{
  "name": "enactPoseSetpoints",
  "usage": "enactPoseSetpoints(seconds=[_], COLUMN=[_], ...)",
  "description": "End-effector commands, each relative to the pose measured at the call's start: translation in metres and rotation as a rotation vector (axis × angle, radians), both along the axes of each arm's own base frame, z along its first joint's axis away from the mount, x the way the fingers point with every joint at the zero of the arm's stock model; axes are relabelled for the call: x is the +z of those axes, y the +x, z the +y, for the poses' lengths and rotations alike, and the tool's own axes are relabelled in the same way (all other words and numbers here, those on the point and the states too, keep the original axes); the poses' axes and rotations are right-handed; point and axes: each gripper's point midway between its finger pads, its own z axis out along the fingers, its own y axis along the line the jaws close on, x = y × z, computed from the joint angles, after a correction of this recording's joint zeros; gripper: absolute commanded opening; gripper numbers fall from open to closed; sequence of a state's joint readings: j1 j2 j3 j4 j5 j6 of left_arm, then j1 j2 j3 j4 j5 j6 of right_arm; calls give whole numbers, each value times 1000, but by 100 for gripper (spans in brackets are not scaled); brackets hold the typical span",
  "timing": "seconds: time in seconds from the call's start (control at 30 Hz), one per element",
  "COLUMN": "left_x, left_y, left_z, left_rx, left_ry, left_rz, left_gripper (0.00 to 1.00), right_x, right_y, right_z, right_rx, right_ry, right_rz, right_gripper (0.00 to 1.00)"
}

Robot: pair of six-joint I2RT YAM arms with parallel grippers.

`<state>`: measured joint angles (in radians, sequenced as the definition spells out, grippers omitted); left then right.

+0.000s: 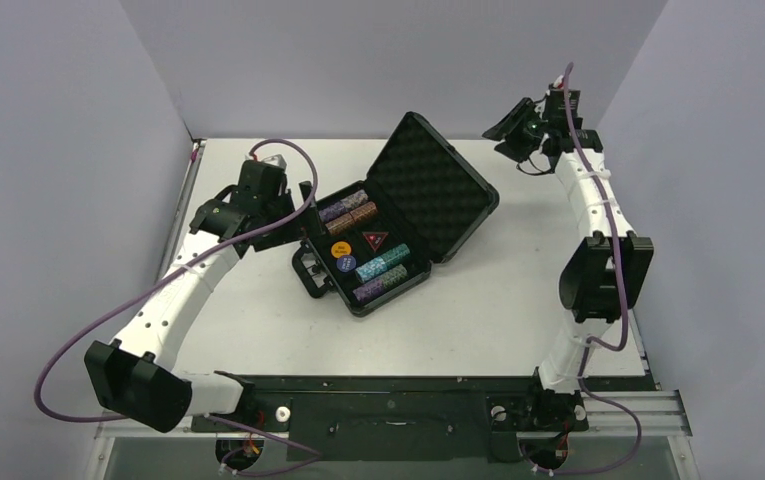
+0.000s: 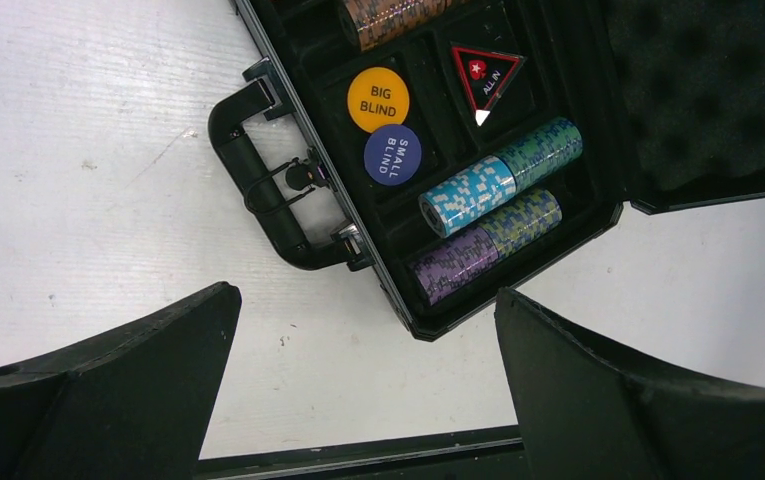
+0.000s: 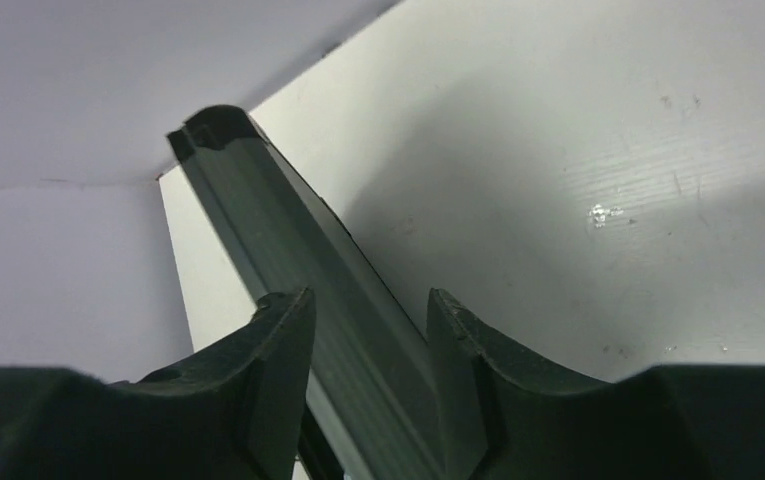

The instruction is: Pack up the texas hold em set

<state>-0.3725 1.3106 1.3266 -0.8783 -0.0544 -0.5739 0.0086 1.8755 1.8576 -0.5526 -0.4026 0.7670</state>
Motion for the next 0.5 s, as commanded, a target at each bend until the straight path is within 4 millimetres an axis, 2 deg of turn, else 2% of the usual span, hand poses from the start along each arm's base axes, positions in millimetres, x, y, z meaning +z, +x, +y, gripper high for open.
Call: enactPoseSetpoints(seconds=[0.0,0.07,0.13,0.17,0.23,0.33,0.47], left_x=[10,6,-1,-3,-8,-14,-22], left_y=[5,6,6,7,8,11,13], left_z=[-1,0,-1,-3,-7,-12,-9], left_rx=[-14,-5,2,6,5,0,31], left_ry=[-7,-8,-15,-24,-44,-60,-62], left_rz=[-29,-26,-15,-10,1,13,37], left_gripper=[100,100,100,100,96,95,94], right_x=[6,-10,-31,-44,-61,-80,-94], right_y=[-1,2,6,6,3,-7,-20], right_z=[24,27,15,15,15,19,25], right_rx=[115,131,118,127,144,194,233], right_ry=[128,142,151,160,166,161,179], right_rz=[18,61,109,142,192,244,287], right_gripper=[39,36,32,29,26,23,20])
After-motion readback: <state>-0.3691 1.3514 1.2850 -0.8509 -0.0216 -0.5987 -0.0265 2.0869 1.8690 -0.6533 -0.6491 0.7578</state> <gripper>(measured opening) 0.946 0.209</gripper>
